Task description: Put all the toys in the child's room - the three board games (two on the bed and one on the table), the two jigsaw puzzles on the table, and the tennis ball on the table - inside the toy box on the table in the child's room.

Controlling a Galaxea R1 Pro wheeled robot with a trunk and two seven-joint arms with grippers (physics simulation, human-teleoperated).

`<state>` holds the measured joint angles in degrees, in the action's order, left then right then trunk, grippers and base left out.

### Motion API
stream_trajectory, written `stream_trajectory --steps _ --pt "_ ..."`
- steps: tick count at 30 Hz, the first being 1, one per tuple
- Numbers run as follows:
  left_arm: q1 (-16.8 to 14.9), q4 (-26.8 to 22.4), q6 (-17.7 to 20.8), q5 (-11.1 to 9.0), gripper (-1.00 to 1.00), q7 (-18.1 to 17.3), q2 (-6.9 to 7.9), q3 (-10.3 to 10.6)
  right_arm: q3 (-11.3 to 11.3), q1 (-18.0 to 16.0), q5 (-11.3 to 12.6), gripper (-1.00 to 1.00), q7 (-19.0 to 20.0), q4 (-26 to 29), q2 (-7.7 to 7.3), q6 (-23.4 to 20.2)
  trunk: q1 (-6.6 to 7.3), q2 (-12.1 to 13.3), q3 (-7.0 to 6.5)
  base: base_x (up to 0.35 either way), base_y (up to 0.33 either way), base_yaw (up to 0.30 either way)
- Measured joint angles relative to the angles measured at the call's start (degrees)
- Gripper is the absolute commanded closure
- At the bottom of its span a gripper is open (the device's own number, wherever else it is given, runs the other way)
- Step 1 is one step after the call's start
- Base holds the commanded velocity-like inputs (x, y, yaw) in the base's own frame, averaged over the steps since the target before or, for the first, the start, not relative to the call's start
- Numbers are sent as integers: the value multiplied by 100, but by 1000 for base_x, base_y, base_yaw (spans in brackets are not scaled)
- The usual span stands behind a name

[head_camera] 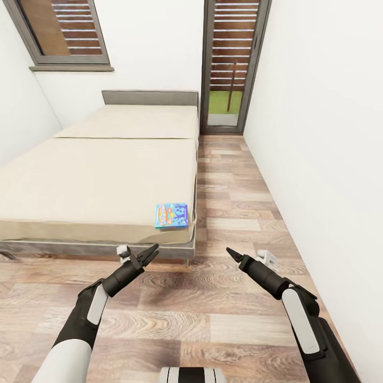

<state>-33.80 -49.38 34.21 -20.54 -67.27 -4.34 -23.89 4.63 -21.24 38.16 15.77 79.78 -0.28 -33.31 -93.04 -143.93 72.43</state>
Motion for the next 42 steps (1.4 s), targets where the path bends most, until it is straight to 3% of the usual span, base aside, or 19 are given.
stream_trajectory --steps 16,25,29,42 --pt "0 8 7 -11 -100 34 0 -20 2 0 4 -100 1 0 9 0 -1 0 0 26 2 0" --pt "0 9 82 -6 -100 46 0 -258 2 0 -3 -100 1 -22 21 1 -1 0 0 0 0 0" --pt "0 9 100 -5 -100 50 7 -302 2 0 -4 -100 2 -26 33 6 9 5 -88 0 0 0" --pt "0 38 168 -28 -100 53 209 -369 -6 0 -6 -100 2 -29 43 11 14 8 -133 0 0 0"
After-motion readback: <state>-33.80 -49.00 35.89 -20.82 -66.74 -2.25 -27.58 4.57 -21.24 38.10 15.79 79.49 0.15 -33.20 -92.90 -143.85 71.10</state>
